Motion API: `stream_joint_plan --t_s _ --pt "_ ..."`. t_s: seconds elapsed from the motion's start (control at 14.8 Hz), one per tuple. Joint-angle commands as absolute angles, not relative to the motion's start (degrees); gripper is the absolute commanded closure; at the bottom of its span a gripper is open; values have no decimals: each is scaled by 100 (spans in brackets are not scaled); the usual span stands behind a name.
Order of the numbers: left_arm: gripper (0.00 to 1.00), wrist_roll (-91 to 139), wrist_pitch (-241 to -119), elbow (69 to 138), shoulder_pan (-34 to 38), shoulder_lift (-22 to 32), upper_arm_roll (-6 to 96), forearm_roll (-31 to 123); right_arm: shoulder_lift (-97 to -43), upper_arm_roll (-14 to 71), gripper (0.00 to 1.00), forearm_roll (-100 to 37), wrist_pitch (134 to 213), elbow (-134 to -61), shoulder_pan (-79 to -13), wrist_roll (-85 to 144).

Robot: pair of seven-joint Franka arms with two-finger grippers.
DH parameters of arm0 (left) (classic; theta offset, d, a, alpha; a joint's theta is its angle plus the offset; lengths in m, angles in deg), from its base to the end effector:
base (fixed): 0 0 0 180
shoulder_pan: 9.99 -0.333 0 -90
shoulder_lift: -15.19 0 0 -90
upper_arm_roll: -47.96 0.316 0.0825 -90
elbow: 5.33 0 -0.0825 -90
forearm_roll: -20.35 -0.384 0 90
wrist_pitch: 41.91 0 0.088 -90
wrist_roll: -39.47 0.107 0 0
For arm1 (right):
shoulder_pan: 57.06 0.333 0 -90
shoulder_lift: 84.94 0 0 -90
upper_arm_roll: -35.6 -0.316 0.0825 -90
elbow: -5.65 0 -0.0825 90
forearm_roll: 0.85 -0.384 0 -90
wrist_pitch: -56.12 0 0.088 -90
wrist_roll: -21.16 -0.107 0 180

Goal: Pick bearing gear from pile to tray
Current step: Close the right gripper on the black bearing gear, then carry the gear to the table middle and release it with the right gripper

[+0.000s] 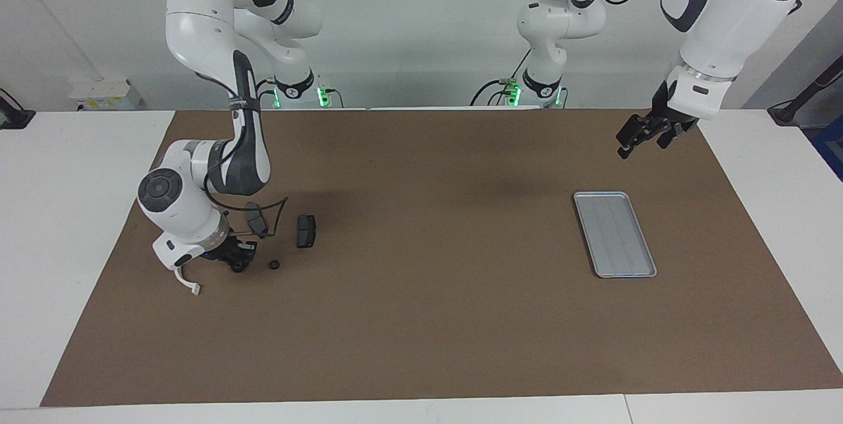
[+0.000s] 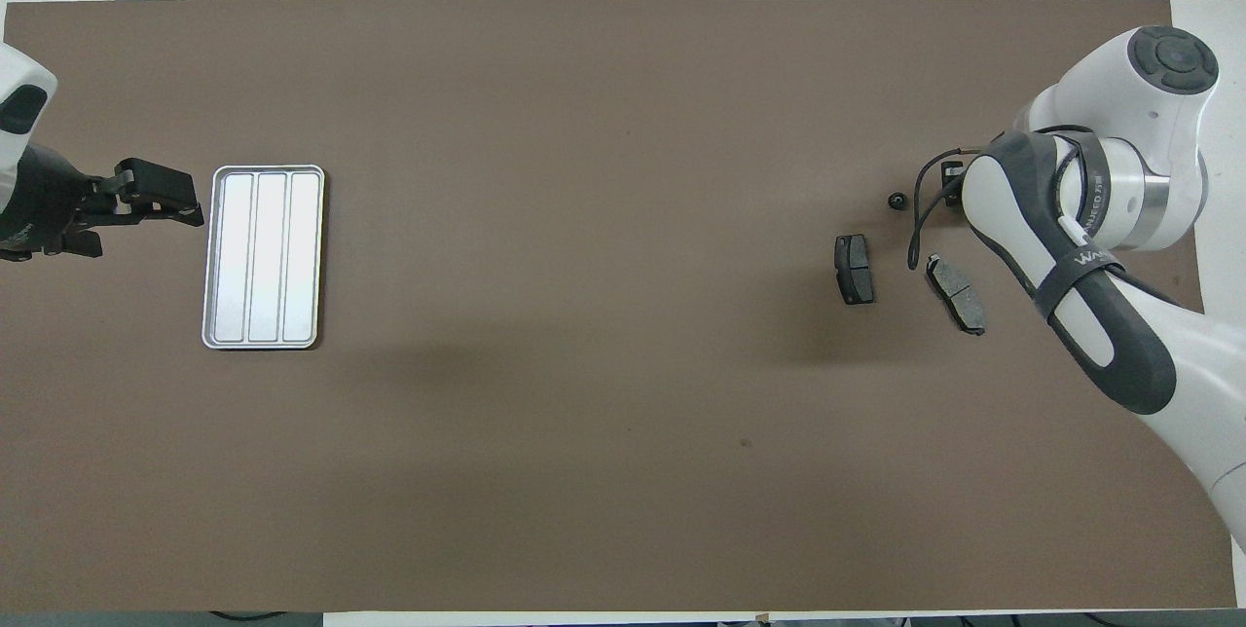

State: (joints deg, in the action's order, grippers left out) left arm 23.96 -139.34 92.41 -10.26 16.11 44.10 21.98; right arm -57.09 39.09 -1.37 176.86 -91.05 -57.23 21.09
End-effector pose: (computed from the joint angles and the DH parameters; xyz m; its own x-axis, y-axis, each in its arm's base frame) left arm 0.5564 -0.0379 0.5806 0.9777 0.2100 0.0029 0.2099 -0.9773 0.0290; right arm 0.6633 -0.0379 0.3119 0.9958 -0.0644 -0.0655 -0.0631 -0.9978 0.0210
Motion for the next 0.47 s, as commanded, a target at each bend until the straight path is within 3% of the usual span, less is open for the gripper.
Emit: stream_joint_plan --t_s 0.0,0.14,0.41 --pt "0 2417 -13859 9276 -1016 1704 4435 2246 -5953 3858 100 -85 17503 -9024 -5698 1871" --pt "0 2417 -13859 9276 -1016 1704 4435 2246 -6120 3902 100 -103 17407 -8902 -5409 1739" --pt "0 2417 -13859 9276 -1016 1704 4435 2246 -6174 4113 100 -208 16538 -7928 -4584 1538"
